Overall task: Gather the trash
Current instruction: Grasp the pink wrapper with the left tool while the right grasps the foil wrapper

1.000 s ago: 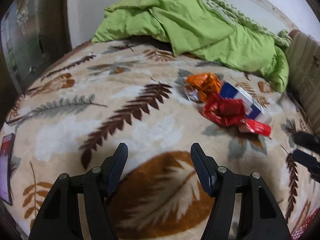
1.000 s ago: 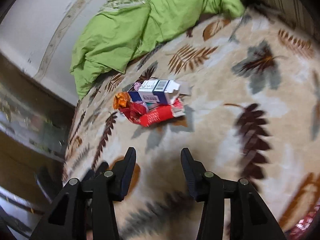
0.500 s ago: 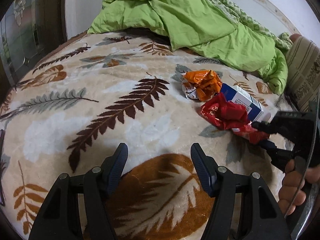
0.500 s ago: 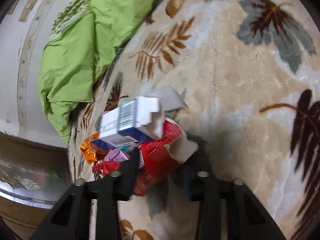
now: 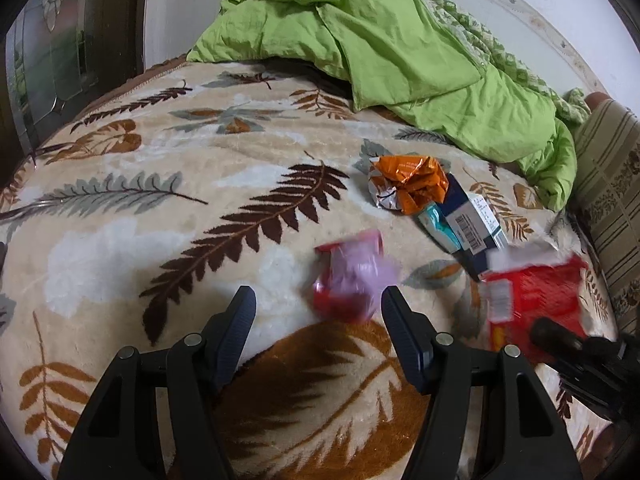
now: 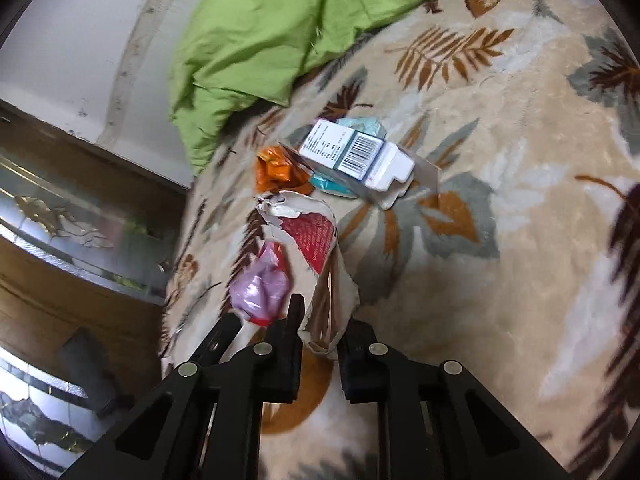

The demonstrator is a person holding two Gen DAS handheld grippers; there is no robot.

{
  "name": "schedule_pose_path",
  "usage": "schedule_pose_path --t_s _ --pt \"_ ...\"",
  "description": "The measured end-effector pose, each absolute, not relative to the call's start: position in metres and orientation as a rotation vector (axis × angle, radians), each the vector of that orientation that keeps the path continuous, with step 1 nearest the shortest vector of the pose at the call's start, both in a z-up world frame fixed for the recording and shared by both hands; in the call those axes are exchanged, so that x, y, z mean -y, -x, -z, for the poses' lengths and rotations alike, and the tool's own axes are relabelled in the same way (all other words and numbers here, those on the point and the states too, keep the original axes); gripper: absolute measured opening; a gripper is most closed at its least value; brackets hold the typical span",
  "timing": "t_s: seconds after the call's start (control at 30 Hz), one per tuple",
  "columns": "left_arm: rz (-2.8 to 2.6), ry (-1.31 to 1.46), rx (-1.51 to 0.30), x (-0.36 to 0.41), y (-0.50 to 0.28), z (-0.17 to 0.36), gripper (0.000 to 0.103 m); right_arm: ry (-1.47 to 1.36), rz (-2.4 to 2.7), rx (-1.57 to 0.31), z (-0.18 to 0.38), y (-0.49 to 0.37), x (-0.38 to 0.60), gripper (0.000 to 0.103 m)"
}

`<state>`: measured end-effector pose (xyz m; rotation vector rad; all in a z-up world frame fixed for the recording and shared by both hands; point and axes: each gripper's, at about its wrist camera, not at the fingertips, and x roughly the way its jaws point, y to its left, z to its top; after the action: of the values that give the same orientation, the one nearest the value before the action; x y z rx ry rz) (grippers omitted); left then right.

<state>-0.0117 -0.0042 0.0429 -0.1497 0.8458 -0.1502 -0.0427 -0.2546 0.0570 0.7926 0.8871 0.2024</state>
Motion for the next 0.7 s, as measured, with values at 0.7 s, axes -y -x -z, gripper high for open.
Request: schedule_pose_path --t_s 0.7 --pt "0.193 -0.025 -0.93 0.04 -0.026 -0.015 0.035 -0.697 -0.084 -0.838 -0.054 0.065 0.262 0.015"
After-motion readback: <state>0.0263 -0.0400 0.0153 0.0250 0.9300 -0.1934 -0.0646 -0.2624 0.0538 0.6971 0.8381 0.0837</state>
